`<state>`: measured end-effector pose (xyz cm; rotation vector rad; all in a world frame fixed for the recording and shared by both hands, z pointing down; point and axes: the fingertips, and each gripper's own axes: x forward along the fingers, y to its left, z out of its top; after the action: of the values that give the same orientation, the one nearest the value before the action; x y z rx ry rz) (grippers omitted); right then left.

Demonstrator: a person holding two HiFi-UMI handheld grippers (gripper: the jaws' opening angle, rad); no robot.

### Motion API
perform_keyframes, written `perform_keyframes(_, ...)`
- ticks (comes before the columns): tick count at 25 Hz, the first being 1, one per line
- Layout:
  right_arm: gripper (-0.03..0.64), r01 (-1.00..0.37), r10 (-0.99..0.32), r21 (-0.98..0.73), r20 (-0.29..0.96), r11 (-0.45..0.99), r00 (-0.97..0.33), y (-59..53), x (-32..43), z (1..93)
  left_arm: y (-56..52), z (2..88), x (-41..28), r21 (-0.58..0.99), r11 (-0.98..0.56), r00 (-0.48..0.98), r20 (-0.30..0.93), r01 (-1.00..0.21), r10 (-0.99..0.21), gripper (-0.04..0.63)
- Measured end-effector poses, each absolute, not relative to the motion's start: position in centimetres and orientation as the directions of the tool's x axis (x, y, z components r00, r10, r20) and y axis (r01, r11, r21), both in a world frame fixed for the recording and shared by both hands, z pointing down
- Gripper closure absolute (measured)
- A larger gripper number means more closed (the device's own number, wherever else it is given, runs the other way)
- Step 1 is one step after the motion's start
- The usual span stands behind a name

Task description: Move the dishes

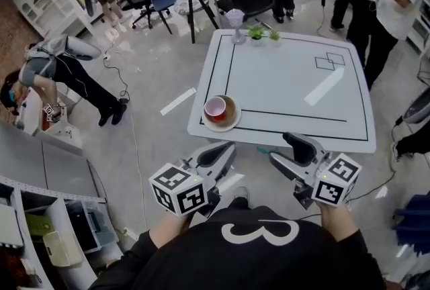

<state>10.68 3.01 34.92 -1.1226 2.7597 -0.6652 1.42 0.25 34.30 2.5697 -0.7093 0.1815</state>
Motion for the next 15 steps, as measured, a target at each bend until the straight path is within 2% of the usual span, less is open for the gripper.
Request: perform_keyframes(15,0.368,-0.641,-0.657,-0.439,0.14,0.63,-0.741,-10.3,4.3,35.8,-12.2,35.9,-7.2,0.433,-0.694,0.816,0.243,-0.575,-0.524,0.592)
